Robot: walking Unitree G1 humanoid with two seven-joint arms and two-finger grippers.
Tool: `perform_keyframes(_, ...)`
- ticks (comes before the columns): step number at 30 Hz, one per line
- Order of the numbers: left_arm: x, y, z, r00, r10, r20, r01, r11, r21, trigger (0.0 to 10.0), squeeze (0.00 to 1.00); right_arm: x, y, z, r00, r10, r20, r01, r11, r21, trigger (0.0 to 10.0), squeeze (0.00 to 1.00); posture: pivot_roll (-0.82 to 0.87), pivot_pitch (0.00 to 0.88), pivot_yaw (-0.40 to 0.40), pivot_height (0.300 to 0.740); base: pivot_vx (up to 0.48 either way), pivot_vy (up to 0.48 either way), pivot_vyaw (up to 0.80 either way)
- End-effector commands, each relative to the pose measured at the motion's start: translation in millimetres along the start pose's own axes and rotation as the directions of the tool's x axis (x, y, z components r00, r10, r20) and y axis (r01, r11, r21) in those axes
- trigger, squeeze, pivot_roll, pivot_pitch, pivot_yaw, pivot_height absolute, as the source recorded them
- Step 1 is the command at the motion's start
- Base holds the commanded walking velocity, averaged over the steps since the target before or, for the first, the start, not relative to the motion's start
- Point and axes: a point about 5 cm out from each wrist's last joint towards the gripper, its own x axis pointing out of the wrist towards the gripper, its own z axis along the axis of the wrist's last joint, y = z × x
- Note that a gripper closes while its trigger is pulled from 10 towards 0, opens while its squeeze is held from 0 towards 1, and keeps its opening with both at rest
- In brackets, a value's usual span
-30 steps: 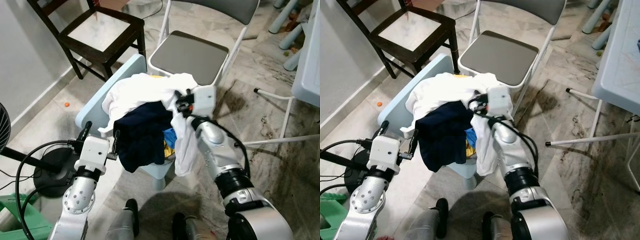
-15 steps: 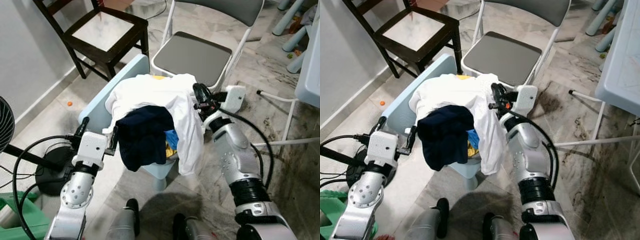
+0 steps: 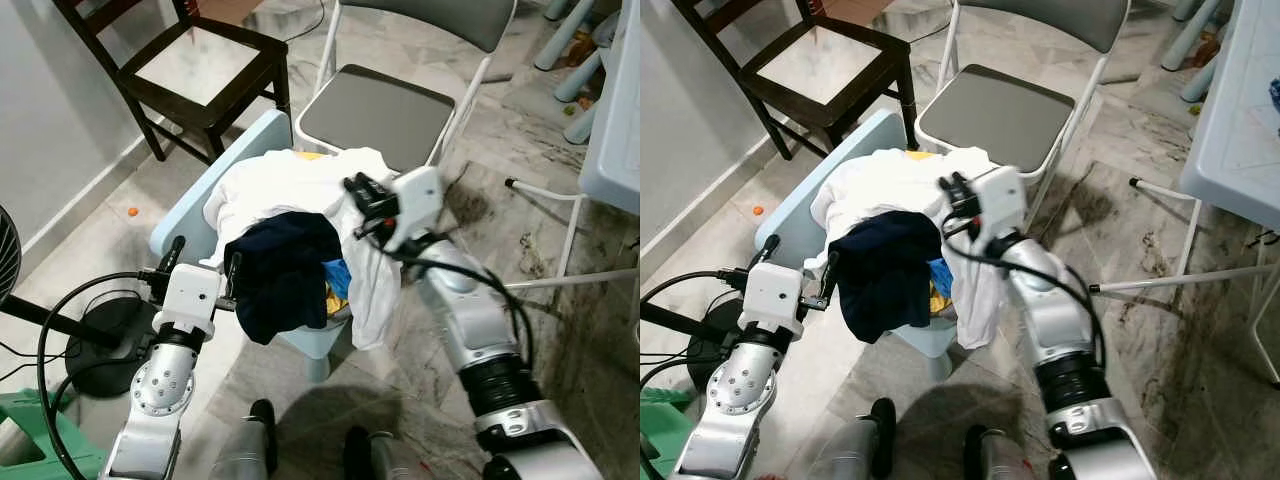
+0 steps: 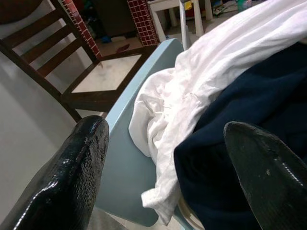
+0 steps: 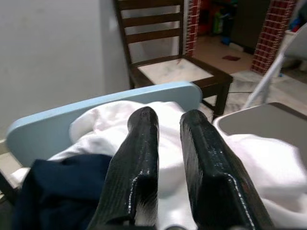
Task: Hang hanger
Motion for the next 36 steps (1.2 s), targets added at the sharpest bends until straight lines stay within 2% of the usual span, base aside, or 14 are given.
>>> perform_keyframes(1, -6.6, -1.1, -9, 0.999, 0.004, -0.036, -0.004, 1.0, 0.002, 10.0, 0.0, 0.8, 3.9, -6, 1.0, -0.013, -0.024, 0.012, 0.999, -0.035, 10.0, 1.0, 0.32, 0.297, -0.052, 0.74, 0.0, 0.0, 0.0)
perform_keyframes(5, -7.5, -2.1, -9, 0.999, 0.003, -0.04, -0.003, 1.0, 0.0, 10.0, 0.0, 6.9, 6.6, -5, 0.999, -0.05, -0.02, 0.048, 0.994, -0.096, 10.0, 1.0, 0.32, 0.299, -0.053, 0.74, 0.0, 0.0, 0.0)
perform_keyframes(6, -7.8, -2.8, -9, 0.999, 0.001, -0.041, -0.001, 1.0, -0.001, 10.0, 0.0, 11.1, 6.0, -1, 0.997, -0.084, 0.003, 0.083, 0.986, -0.141, 10.0, 1.0, 0.32, 0.303, -0.052, 0.74, 0.0, 0.0, 0.0)
perform_keyframes(12, -7.5, -4.0, -9, 0.999, -0.005, -0.042, 0.005, 1.0, -0.001, 10.0, 0.0, 21.5, 5.8, 10, 0.986, -0.156, 0.065, 0.165, 0.969, -0.186, 10.0, 1.0, 0.32, 0.305, -0.052, 0.74, 0.0, 0.0, 0.0)
perform_keyframes(15, -7.9, -4.0, -9, 0.999, -0.007, -0.04, 0.007, 1.0, -0.002, 10.0, 0.0, 22.6, 4.5, 10, 0.983, -0.173, 0.063, 0.182, 0.963, -0.197, 10.0, 1.0, 0.32, 0.305, -0.053, 0.74, 0.0, 0.0, 0.0)
perform_keyframes(17, -9.3, -4.4, -8, 0.999, -0.02, -0.036, 0.019, 1.0, -0.01, 10.0, 0.0, 23.8, 6.5, 2, 0.987, -0.159, 0.011, 0.158, 0.966, -0.207, 10.0, 1.0, 0.32, 0.306, -0.055, 0.74, 0.0, 0.0, 0.0)
perform_keyframes(18, -10.6, -5.3, -8, 0.999, -0.031, -0.035, 0.03, 0.999, -0.016, 10.0, 0.0, 23.8, 9.5, -8, 0.989, -0.134, -0.055, 0.119, 0.968, -0.221, 10.0, 0.58, 0.32, 0.306, -0.056, 0.74, 0.0, 0.0, 0.0)
perform_keyframes(19, -11.6, -6.1, -8, 0.999, -0.04, -0.035, 0.039, 0.999, -0.021, 10.0, 0.0, 23.2, 11.5, -16, 0.987, -0.118, -0.107, 0.091, 0.969, -0.231, 10.0, 0.38, 0.32, 0.306, -0.056, 0.74, 0.0, 0.0, 0.0)
perform_keyframes(20, -12.9, -7.8, -8, 0.998, -0.054, -0.032, 0.053, 0.998, -0.034, 10.0, 0.0, 21.9, 12.1, -22, 0.983, -0.115, -0.144, 0.08, 0.97, -0.229, 10.0, 0.0, 0.32, 0.307, -0.058, 0.74, 0.0, 0.0, 0.0)
perform_keyframes(23, -14.9, -11.8, -7, 0.996, -0.085, -0.021, 0.084, 0.994, -0.063, 10.0, 0.0, 19.6, 12.3, -34, 0.969, -0.114, -0.219, 0.064, 0.973, -0.223, 10.0, 0.0, 0.32, 0.308, -0.06, 0.74, 0.0, 0.0, 0.0)
perform_keyframes(26, -17.4, -18.4, -5, 0.99, -0.141, -0.013, 0.139, 0.985, -0.101, 10.0, 0.0, 19.4, 5.4, -35, 0.961, -0.172, -0.218, 0.115, 0.961, -0.252, 10.0, 0.0, 0.32, 0.308, -0.062, 0.74, 0.0, 0.0, 0.0)
perform_keyframes(29, -19.0, -21.7, -5, 0.985, -0.171, -0.008, 0.169, 0.979, -0.117, 10.0, 0.0, 23.2, -1.7, -23, 0.964, -0.222, -0.147, 0.181, 0.951, -0.252, 10.0, 0.0, 0.33, 0.308, -0.062, 0.74, 0.0, 0.0, 0.0)
perform_keyframes(34, -19.5, -22.7, -4, 0.982, -0.187, -0.005, 0.185, 0.975, -0.122, 10.0, 0.0, 31.6, -0.9, 2, 0.984, -0.176, -0.016, 0.17, 0.97, -0.175, 10.0, 0.0, 0.33, 0.308, -0.061, 0.74, 0.0, 0.0, 0.0)
perform_keyframes(36, -19.6, -22.6, -5, 0.982, -0.19, -0.007, 0.188, 0.975, -0.119, 10.0, 0.0, 32.5, -7.6, 11, 0.979, -0.204, 0.023, 0.204, 0.961, -0.184, 10.0, 0.0, 0.33, 0.307, -0.062, 0.74, 0.0, 0.0, 0.0)
